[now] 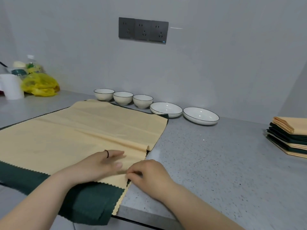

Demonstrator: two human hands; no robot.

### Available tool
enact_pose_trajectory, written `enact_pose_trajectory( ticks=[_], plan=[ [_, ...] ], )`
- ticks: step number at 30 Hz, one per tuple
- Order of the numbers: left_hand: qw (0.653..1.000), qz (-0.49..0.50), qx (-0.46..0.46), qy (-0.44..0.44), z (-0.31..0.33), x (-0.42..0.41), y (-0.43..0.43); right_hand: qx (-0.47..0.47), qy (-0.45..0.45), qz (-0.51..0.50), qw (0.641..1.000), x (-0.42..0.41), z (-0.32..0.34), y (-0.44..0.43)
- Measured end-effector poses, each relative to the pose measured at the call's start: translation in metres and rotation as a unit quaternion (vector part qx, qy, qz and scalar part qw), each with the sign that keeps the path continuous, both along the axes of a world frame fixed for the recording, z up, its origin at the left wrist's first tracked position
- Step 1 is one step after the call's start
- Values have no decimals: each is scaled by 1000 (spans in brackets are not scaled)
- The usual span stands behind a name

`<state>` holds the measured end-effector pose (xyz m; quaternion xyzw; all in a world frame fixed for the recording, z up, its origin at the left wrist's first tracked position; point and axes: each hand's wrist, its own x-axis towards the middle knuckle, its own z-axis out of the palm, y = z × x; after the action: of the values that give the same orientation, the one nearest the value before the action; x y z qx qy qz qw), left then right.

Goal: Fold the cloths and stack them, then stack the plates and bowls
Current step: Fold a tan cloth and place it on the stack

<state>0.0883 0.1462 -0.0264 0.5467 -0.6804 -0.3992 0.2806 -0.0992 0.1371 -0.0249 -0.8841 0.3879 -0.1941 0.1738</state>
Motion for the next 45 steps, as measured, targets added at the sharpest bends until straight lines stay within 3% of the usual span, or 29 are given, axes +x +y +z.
enact_pose_trajectory(
  ticks=[3, 5, 8, 12, 16, 22, 28, 32, 36, 45],
  plan=[
    [993, -23, 11, -115, 9, 6, 18, 88, -113, -46, 989, -10, 6, -5],
    [980, 11, -56, -190, 6, 9, 22, 114, -183, -75, 974, -18, 12, -7],
    [934, 125, -166, -290, 9, 14, 21, 109, -267, -123, 950, -34, 23, -7],
    [892, 190, -162, -378, 17, 15, 25, 65, -317, -212, 922, -78, 31, -9],
    [899, 151, -116, -394, 15, 9, 27, 46, -341, -305, 888, -139, 29, -4],
    [947, 42, -47, -316, 24, -37, 27, 59, -372, -385, 842, -220, 27, 39],
    [919, -99, -59, -377, 39, -96, 33, 107, -408, -456, 783, -270, 25, 76],
    [888, -171, 0, -426, 56, -116, 39, 128, -418, -468, 768, -286, 30, 89],
    [891, -154, 49, -424, 82, -112, 25, 138, -402, -478, 769, -291, 30, 79],
    [891, 74, -81, -440, 76, -92, -52, 95, -296, -496, 811, -276, 35, -8]
  ],
)
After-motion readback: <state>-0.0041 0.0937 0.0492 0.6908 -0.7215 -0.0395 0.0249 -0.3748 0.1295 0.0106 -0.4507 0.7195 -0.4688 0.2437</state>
